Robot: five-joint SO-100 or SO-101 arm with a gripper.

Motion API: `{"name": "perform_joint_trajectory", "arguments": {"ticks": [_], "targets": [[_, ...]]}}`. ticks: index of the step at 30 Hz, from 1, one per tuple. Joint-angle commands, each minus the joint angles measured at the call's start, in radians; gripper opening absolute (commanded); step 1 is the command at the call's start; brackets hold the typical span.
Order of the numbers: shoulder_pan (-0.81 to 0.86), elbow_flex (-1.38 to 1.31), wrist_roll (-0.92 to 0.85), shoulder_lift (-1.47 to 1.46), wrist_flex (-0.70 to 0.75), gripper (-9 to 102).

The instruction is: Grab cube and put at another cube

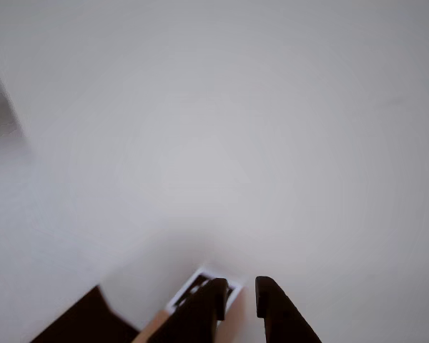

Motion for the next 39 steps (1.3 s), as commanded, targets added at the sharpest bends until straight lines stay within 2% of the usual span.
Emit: {"name": "perform_joint_trajectory", "arguments": {"ticks": [1, 7, 10, 17, 23, 27, 34, 39], "targets": [[0.020, 0.025, -0.044, 0.012, -0.034, 3], [0.044, 0.106, -0.081, 0.049, -0.057, 0], [0.064, 0.221, -0.103, 0.175, -0.097, 0], [0.078, 0.448, -0.127, 0.469, -0.081, 0], [0.112, 0.549, -0.132, 0.729, 0.012, 0], [0.130, 0.643, -0.150, 1.123, 0.229, 0], [0.144, 0.626, -0.126, 1.123, 0.301, 0], [0.160, 0.603, -0.176, 1.123, 0.396, 0]]}}
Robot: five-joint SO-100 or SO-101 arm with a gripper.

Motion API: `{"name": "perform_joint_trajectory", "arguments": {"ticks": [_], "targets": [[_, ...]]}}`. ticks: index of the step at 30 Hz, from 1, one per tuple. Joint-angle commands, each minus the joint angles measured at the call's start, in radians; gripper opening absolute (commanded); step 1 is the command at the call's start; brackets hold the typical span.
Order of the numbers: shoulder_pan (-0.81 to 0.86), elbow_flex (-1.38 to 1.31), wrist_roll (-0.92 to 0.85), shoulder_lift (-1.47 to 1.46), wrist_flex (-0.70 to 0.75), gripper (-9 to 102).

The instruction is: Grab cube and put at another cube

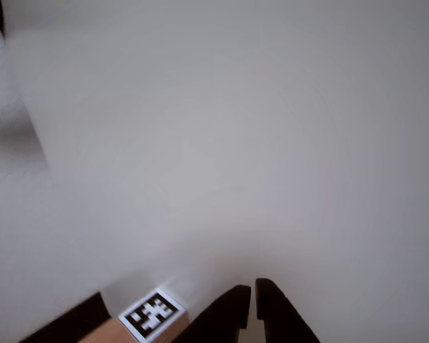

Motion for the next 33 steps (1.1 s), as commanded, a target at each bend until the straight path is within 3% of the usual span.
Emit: {"name": "perform_joint_trajectory", "arguments": {"ticks": [1, 33], "targets": [[0.008, -0.044, -0.037, 0.005, 0.078, 0], [0.014, -0.049, -0.057, 0.005, 0.103, 0]]}}
